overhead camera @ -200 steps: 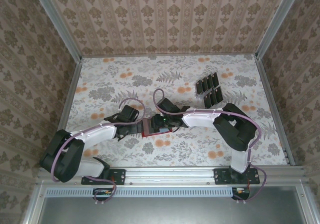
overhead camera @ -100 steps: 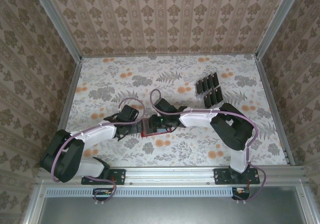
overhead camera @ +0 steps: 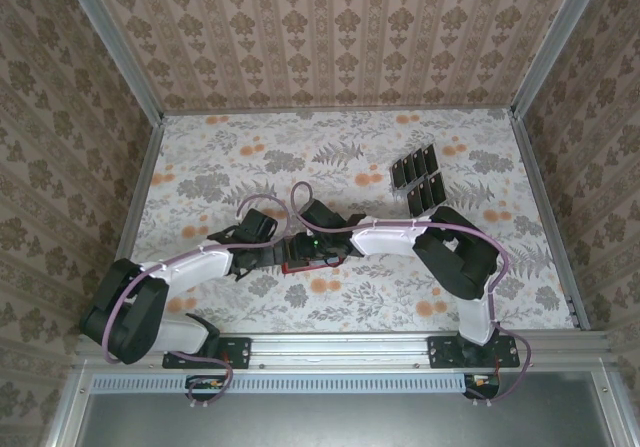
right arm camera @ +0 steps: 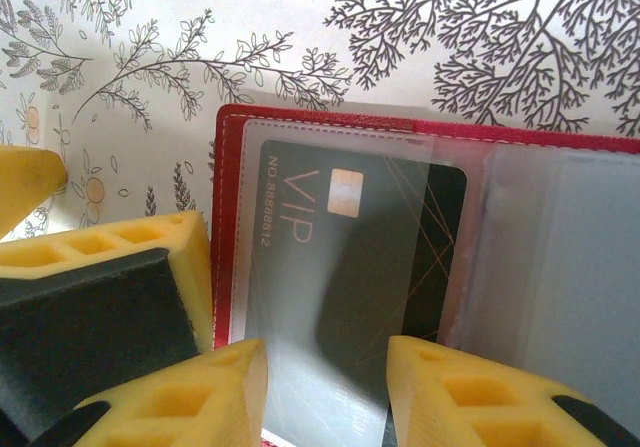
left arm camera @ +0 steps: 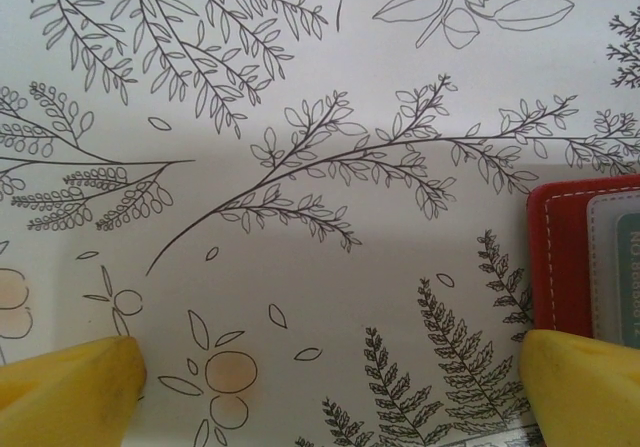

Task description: Put the credit cards into the card holder

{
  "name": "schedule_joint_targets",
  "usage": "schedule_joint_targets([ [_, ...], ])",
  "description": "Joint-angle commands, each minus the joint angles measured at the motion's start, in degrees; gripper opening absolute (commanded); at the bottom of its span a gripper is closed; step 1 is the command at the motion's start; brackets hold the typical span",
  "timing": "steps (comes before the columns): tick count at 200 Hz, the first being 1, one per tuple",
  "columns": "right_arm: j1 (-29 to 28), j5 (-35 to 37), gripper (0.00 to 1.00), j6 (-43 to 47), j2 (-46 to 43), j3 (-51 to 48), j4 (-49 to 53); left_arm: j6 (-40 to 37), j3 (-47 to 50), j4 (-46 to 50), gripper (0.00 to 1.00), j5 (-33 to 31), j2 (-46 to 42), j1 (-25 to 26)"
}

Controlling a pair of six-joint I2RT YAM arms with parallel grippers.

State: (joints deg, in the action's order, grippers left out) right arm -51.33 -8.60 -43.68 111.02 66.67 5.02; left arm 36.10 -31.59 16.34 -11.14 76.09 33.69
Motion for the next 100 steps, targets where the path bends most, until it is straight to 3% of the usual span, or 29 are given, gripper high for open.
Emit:
schedule_joint_targets([
  [1,-0.5,-0.7,0.39,-0.8,0.4,1.0,1.6,1.2,-1.0,2.0,1.0,-1.4,-2.1,-1.2],
  [100,1.5,2.3,0.44,0.3,-3.7,-1.0,2.9,1.3,0.0,2.9,1.0,-0.7,-3.0,-3.1],
])
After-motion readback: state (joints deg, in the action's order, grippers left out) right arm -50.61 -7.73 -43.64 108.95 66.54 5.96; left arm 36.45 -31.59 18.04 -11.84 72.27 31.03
